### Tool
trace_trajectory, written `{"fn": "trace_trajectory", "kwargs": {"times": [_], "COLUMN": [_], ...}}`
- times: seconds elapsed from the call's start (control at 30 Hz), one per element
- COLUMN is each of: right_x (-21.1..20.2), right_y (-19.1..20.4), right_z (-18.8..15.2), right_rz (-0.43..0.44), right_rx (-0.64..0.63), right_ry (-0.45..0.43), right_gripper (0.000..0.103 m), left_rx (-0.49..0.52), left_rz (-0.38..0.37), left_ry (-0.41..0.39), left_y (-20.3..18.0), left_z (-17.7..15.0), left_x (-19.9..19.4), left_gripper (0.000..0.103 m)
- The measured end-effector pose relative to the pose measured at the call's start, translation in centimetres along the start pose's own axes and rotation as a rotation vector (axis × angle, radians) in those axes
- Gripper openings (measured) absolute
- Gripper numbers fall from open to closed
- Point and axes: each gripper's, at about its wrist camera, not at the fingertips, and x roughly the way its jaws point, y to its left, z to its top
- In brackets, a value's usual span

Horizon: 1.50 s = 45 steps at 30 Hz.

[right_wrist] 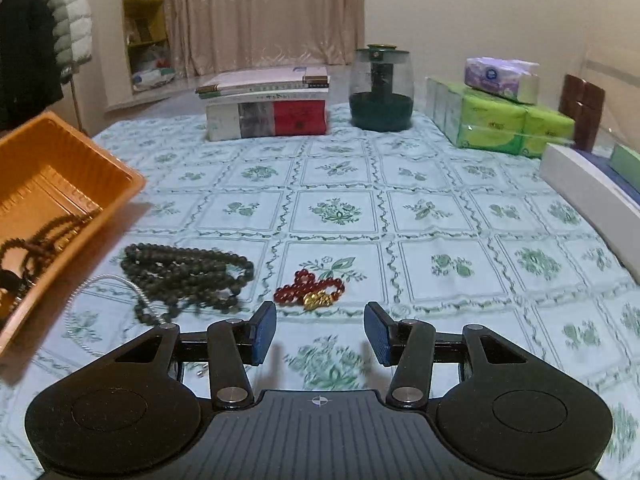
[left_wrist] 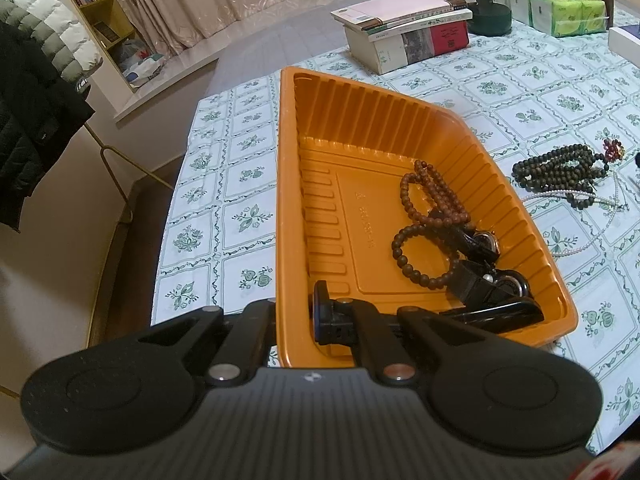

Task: Organize jewelry
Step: 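Grasp the red-and-gold bead bracelet with the right gripper, then hold the tray with the left gripper while the right gripper drops the bracelet inside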

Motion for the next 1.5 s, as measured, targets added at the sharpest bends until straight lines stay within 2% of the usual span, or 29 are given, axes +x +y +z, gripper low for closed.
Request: {"fn": "trace_trajectory", "kwargs": {"times": [0.33,0.4,0.47,0.6,0.8,1.3,1.5], "right_x": [4.2,4.8,5.1,5.0,4.5,-0.6,-1.8], "right_y": [-0.1,-0.1,0.0,0.5,1.1,2.5,3.9], "right_z": [0.7,0.7,0.6,0.4,0.3,1.7,2.5], "right_rz": [0.013,0.019,0.022,0.022,0.017,-0.024,-0.011], "right_rx": [-0.095,-0.103,-0.106,-0.118,-0.14,-0.246,-0.295], "right_ry": [0.039,0.046,0.045,0.04,0.029,-0.122,-0.159], "right_gripper": [0.048,0.038,0.036,0.02,0.02,0.019,0.019], "left_rx": [0.001,0.0,0.0,0.002,0.003,0.002,0.002], "left_rz": [0.006,0.006,0.007,0.008,0.006,0.005,0.003], "left_ry": [0.011,0.013,0.015,0.015,0.013,0.01,0.008], "left_y": [0.1,0.1,0.1,0.1,0.1,0.0,0.0], "left_z": [0.0,0.0,0.0,0.0,-0.1,0.1,0.1], "left_x": [0.3,0.4,0.4,0.5,0.4,0.2,0.2], "left_gripper": [0.003,0.003,0.003,0.003,0.003,0.003,0.003]}}
